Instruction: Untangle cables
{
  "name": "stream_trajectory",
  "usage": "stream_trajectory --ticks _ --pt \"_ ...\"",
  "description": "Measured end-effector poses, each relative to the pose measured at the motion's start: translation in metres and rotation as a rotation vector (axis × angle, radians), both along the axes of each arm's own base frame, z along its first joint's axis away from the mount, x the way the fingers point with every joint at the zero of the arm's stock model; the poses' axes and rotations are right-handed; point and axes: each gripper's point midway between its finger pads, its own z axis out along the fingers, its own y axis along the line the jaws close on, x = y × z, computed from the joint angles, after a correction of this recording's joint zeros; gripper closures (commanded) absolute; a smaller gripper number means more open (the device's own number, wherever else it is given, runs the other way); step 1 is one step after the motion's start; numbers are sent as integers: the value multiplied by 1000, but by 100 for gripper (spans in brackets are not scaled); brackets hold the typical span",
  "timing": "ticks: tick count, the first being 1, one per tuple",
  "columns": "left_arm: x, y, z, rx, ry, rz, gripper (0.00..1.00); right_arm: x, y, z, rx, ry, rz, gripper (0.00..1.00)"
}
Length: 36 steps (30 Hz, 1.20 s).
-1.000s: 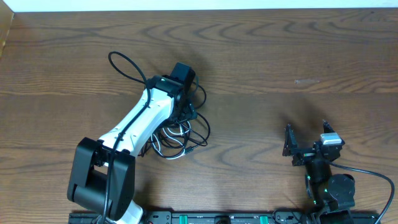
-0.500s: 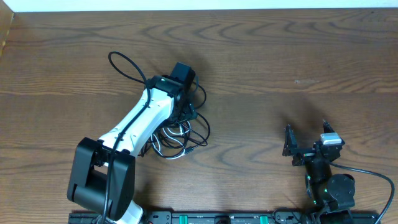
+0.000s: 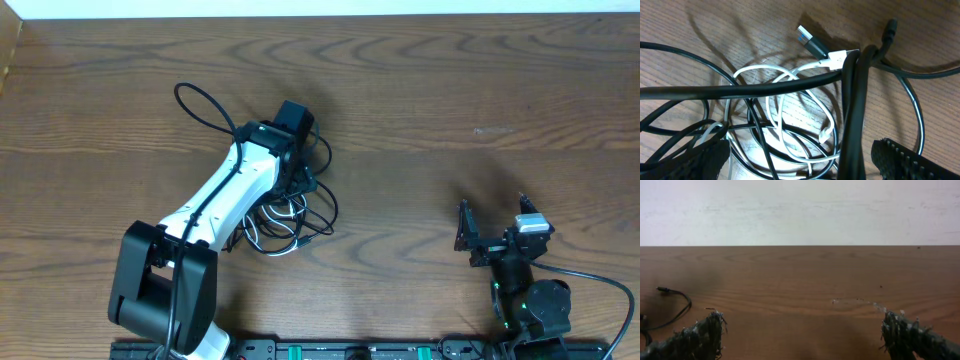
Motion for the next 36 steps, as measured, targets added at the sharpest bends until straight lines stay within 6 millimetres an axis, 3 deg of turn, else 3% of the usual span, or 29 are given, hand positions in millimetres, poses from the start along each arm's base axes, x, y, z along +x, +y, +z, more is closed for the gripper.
stream_trajectory --ticks 7,13,15,16,18,20,23,26,29,33,36 --pt "1 0 0 -1 -3 -5 2 0 0 0 0 0 0 1" --pt "25 -10 1 -42 -101 -6 2 0 0 0 0 0 0 1" --pt "31 -13 2 -54 -127 -6 21 0 0 0 0 0 0 1" --pt "32 -14 2 -55 -130 -8 37 0 0 0 0 0 0 1" --pt "31 -14 2 -62 -127 -3 53 0 0 0 0 0 0 1" --pt "32 -13 6 -62 -122 0 63 0 0 0 0 0 0 1" --pt "50 -14 27 -91 -174 19 71 0 0 0 0 0 0 1" --pt "70 -17 62 -139 -268 37 71 0 0 0 0 0 0 1" --pt "63 -13 85 -146 -281 56 61 0 0 0 0 0 0 1" --pt "33 4 78 -70 -170 103 61 0 0 0 0 0 0 1" --pt "21 14 70 -25 -130 141 60 0 0 0 0 0 0 1"
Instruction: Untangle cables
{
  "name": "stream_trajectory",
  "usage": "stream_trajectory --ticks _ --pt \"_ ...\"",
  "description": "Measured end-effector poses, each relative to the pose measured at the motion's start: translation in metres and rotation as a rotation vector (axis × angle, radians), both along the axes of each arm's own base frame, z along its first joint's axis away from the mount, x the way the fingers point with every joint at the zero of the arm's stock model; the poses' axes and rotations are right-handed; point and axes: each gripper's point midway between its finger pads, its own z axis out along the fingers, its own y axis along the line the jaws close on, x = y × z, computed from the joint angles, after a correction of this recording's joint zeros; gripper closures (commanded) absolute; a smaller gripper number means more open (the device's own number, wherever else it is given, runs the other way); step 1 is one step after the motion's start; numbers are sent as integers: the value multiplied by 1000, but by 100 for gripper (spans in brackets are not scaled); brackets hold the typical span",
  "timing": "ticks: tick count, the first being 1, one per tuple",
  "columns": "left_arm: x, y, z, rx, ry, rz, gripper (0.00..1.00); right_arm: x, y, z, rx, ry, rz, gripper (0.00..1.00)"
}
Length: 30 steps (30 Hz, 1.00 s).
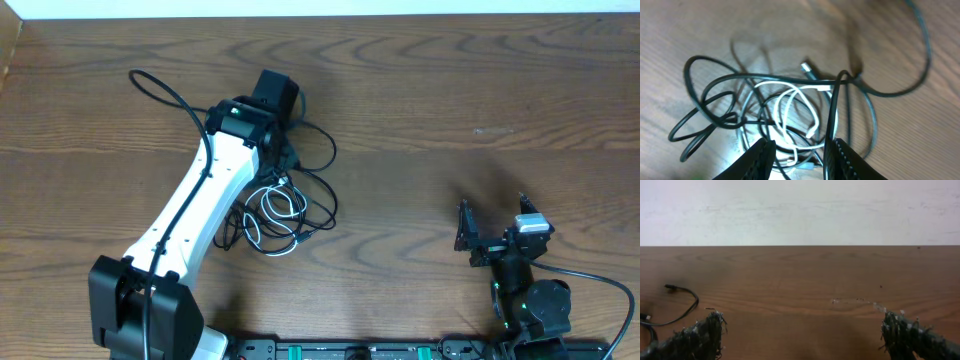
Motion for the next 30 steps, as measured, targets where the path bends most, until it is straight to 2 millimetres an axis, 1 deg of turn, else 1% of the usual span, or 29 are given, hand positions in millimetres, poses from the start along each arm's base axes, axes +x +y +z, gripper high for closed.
stream_trajectory --ticks 3,8,10,12,14,15,16,18,22,25,28,30 --pt "-9 6 -11 23 30 24 61 0 0 0 0 0 0 1" --pt "-30 16 -35 59 100 60 60 0 0 0 0 0 0 1" --pt "-38 20 -41 75 133 68 60 0 0 0 0 0 0 1" --pt "-43 23 -44 83 152 77 57 0 0 0 0 0 0 1" --pt "-42 25 -43 80 150 93 55 0 0 0 0 0 0 1" --pt "-42 28 -43 79 151 100 53 0 0 0 0 0 0 1" --pt "-42 30 -43 80 152 107 48 0 0 0 0 0 0 1" --pt "-41 35 -42 80 157 112 45 0 0 0 0 0 0 1" --pt "-42 46 -34 86 177 115 44 0 0 0 0 0 0 1" --pt "-41 55 -27 73 160 136 45 0 0 0 0 0 0 1" --pt "-42 56 -17 26 136 151 45 0 0 0 0 0 0 1" --pt "-43 50 -13 -14 130 141 46 0 0 0 0 0 0 1"
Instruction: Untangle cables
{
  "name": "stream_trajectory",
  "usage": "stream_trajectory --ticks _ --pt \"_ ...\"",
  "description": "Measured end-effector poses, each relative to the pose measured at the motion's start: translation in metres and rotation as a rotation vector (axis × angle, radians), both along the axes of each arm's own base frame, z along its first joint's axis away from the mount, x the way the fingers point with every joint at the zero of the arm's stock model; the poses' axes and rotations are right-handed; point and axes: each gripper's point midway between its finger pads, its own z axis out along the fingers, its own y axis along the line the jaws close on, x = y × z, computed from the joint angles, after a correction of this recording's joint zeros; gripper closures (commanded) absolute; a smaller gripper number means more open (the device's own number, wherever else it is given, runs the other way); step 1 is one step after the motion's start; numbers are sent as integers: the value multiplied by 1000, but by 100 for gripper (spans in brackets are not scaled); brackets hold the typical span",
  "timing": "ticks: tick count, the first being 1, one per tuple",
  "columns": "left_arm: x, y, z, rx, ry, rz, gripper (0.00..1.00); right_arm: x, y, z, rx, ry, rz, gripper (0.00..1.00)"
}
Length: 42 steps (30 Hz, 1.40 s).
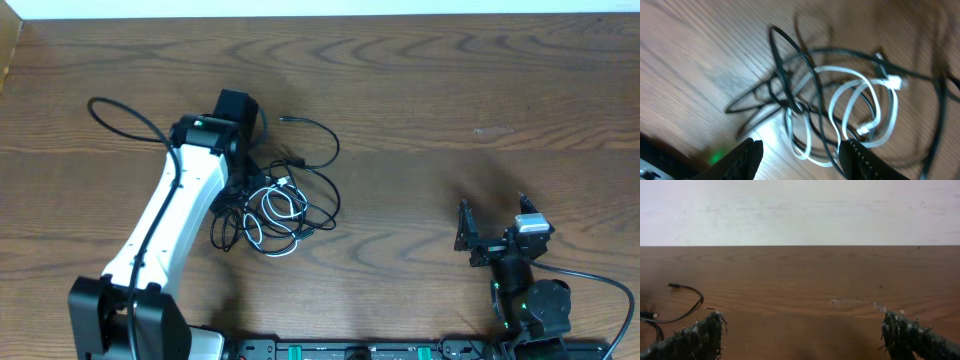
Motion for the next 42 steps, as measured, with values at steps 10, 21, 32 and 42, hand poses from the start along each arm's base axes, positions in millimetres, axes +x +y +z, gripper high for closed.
stream_trajectory --ticks 10,21,32,42 --pt "-17 -31 -35 -68 35 -63 47 0 0 0 0 0 0 1" --pt "-33 -30 -80 -72 43 -12 85 0 0 0 0 0 0 1" --pt "-31 -26 -61 -77 24 -50 93 0 0 0 0 0 0 1" --pt "8 -31 138 -248 -685 -66 93 0 0 0 0 0 0 1"
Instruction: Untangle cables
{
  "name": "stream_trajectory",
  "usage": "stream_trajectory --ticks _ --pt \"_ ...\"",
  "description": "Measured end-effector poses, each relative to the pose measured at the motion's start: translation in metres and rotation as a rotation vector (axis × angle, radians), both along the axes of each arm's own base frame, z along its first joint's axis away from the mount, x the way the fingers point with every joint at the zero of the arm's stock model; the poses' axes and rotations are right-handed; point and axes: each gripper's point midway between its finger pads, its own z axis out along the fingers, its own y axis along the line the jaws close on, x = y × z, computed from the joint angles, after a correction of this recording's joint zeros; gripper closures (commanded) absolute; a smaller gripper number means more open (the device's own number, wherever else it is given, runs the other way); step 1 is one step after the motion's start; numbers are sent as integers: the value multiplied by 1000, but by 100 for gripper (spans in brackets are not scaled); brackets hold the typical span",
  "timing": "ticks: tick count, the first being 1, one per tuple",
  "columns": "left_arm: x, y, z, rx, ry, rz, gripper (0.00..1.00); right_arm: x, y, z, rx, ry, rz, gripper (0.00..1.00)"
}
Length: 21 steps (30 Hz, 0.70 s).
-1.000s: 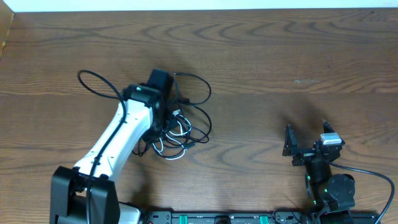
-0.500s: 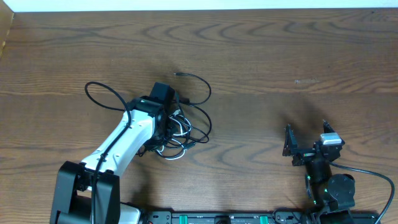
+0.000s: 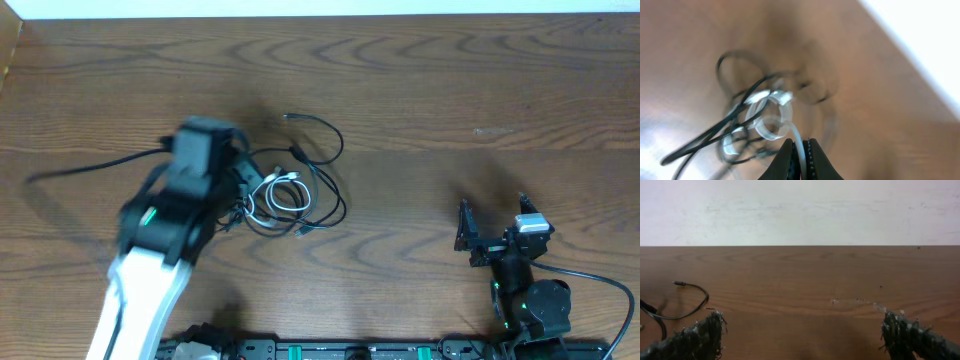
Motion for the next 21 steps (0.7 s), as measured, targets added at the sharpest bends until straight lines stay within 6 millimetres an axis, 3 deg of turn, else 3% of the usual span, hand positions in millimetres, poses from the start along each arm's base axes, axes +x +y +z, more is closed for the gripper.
stream_trajectory --ticks 5,9,13,21 --pt "-25 3 102 -118 -393 -16 93 0 0 0 0 0 0 1" --pt "-61 12 142 -163 -556 -23 92 0 0 0 0 0 0 1" --pt "-81 17 143 -166 -568 -23 93 0 0 0 0 0 0 1" --pt "-75 14 108 -132 -419 -27 92 0 0 0 0 0 0 1"
